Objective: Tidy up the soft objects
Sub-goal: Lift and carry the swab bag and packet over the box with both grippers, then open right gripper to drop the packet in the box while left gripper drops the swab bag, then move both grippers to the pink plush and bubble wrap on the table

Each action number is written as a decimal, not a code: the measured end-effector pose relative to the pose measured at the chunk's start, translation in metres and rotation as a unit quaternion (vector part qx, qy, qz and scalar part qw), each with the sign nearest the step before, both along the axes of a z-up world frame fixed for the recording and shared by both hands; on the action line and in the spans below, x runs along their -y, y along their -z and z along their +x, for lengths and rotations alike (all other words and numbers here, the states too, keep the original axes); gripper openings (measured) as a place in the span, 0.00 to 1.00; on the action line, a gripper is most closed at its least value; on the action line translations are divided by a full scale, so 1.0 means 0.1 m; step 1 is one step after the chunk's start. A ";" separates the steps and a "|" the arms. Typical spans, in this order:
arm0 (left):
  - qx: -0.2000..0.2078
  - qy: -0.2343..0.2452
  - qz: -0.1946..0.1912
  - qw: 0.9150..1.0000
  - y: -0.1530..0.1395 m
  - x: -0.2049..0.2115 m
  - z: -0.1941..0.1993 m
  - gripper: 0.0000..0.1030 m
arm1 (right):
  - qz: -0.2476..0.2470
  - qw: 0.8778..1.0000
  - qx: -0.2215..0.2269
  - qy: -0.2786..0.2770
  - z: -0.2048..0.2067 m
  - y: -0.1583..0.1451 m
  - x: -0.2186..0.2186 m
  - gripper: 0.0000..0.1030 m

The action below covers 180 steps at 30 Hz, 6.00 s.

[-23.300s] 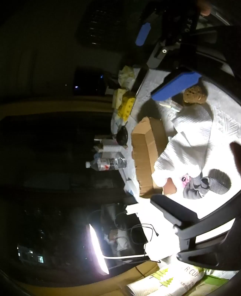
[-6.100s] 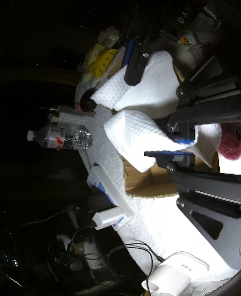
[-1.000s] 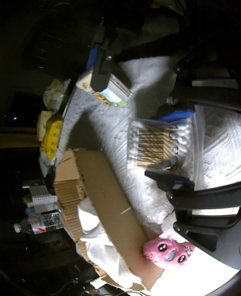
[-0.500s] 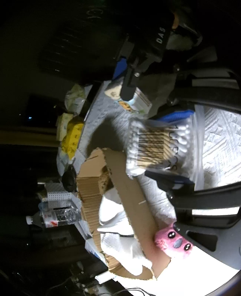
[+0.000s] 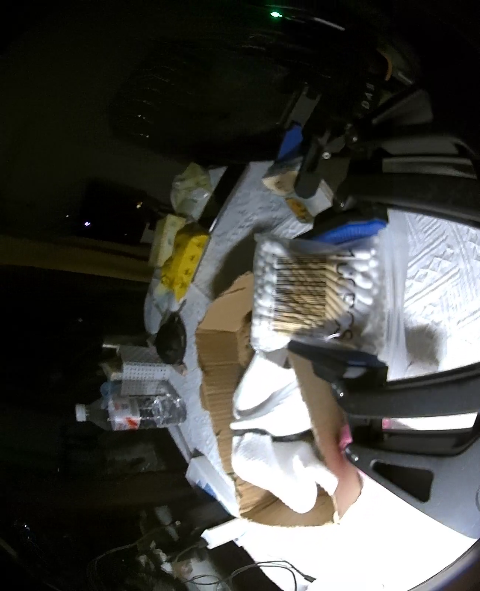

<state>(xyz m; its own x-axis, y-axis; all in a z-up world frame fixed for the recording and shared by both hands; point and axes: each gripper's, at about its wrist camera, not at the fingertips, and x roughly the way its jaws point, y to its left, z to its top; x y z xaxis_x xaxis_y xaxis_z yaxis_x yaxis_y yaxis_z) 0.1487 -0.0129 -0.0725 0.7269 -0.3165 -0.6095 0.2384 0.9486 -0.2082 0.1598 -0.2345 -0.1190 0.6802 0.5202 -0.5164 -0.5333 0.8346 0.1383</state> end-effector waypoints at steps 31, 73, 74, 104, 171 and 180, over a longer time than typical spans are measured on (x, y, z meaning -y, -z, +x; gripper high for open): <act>0.044 -0.092 0.010 0.995 -0.19 -0.31 0.50 0.47 | -0.030 0.999 0.036 -0.024 0.44 -0.38 -0.43 0.48; 0.037 -0.135 0.013 0.990 0.02 -0.74 0.94 0.47 | -0.050 0.998 -0.028 0.014 1.60 -0.07 -1.21 0.57; 0.036 -0.135 0.013 0.990 0.02 -0.74 0.94 0.47 | -0.047 0.998 -0.029 0.015 1.60 -0.06 -1.19 0.59; -0.029 -0.096 0.002 0.995 0.31 -0.21 1.14 0.47 | -0.030 0.998 -0.023 0.047 1.36 -0.05 -0.62 0.59; 0.010 -0.162 0.027 0.986 0.26 -0.66 -0.27 0.69 | -0.050 0.999 -0.005 -0.017 0.26 -0.18 -0.96 0.59; 0.001 -0.199 0.013 0.980 0.51 -0.89 -0.49 0.69 | -0.071 0.995 -0.023 -0.065 0.10 0.01 -1.27 0.59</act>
<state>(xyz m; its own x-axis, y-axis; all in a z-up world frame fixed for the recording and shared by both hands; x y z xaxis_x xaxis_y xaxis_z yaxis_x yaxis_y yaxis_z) 0.1002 0.0762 -0.1230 0.7907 0.0087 -0.6121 -0.1520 0.9714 -0.1825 0.1702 -0.1073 -0.1201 0.5859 0.5217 -0.6201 -0.6334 0.7721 0.0512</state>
